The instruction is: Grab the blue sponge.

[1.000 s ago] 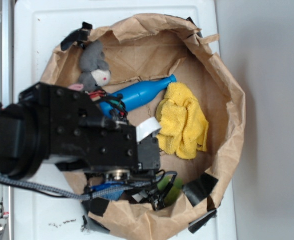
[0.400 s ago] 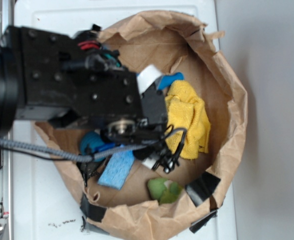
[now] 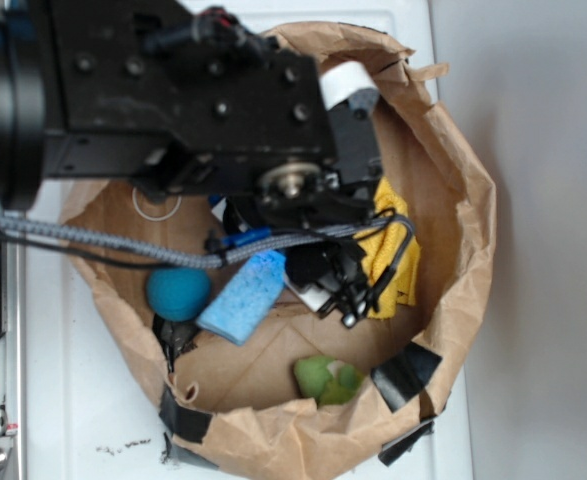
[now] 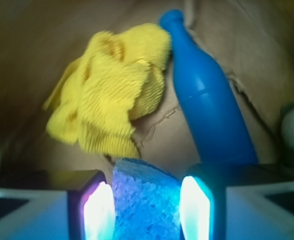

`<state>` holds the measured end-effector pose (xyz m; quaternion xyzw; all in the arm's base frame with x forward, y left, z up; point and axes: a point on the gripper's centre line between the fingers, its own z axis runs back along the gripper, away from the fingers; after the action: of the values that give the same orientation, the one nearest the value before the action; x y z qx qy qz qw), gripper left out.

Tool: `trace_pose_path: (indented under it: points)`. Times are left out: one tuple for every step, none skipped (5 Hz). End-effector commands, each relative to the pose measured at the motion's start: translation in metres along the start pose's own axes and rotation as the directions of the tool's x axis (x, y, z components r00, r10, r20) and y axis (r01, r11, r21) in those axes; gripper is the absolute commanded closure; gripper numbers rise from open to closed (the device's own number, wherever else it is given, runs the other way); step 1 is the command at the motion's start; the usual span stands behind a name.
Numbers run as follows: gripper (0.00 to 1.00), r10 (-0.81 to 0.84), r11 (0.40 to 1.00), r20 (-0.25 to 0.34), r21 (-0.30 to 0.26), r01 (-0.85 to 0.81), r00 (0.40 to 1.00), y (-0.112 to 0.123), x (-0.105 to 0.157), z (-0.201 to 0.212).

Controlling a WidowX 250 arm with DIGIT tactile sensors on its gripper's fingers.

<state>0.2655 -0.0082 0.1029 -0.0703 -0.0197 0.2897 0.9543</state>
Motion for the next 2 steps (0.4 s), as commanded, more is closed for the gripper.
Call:
trace_pose_path:
  points:
    - [1.00, -0.172, 0.985, 0.002, 0.010, 0.172, 0.985, 0.011, 0.017, 0.057]
    - [1.00, -0.206, 0.978, 0.092, 0.040, 0.203, 0.974, 0.010, 0.025, 0.068]
